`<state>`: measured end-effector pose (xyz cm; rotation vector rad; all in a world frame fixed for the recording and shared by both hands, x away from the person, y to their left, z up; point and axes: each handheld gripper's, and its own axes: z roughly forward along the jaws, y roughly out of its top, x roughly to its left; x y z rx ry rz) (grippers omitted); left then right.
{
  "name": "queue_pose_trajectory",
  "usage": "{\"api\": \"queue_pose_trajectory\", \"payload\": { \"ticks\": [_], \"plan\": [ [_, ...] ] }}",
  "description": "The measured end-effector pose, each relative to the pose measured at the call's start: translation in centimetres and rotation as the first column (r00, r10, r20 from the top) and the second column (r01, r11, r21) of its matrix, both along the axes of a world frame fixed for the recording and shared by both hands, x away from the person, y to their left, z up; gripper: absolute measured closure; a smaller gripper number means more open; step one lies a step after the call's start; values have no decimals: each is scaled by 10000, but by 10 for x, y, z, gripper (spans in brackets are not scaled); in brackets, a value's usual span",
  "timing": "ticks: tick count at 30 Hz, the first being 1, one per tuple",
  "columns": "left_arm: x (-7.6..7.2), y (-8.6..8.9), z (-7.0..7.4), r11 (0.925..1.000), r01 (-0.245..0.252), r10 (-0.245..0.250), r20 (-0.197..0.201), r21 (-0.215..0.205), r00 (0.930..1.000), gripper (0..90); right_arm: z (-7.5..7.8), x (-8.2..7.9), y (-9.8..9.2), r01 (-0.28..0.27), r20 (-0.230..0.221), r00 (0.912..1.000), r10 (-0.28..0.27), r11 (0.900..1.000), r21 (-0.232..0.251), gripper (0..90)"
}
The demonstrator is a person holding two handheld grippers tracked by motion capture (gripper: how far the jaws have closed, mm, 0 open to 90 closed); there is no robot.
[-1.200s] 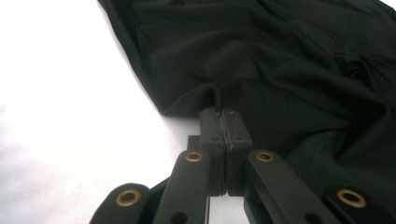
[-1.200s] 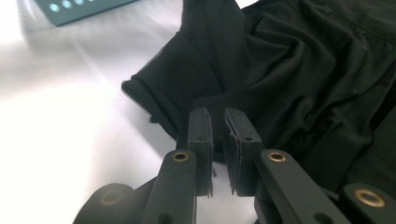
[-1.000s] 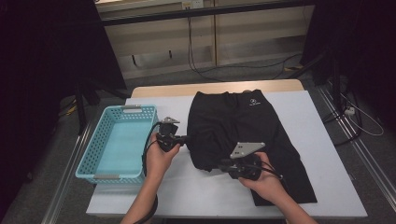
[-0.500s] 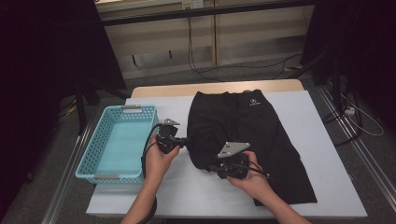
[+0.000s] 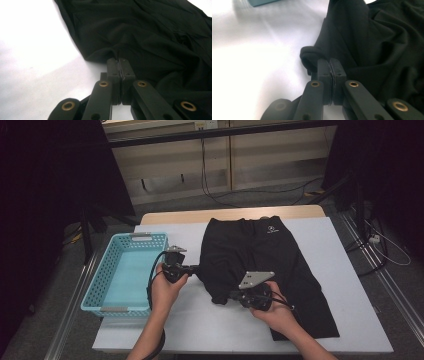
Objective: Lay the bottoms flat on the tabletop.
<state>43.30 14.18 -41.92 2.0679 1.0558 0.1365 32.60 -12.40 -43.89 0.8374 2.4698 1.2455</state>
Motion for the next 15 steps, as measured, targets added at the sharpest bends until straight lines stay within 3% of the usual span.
{"api": "queue_pose_trajectory", "payload": {
  "ticks": [5,8,15],
  "plan": [
    [2,2,0,9999,-117,118,61,-88,9999,892,10,-8,-24,224,156,9996,-229,9992,328,887],
    [5,1,-6,9997,-225,225,9,-40,9997,892,11,-4,-45,861,98,9962,-867,9947,563,887],
    [9,-8,-15,9998,-114,116,-83,188,9999,890,1,5,-59,1556,-190,9877,-1554,9878,96,880]
  ]
}}
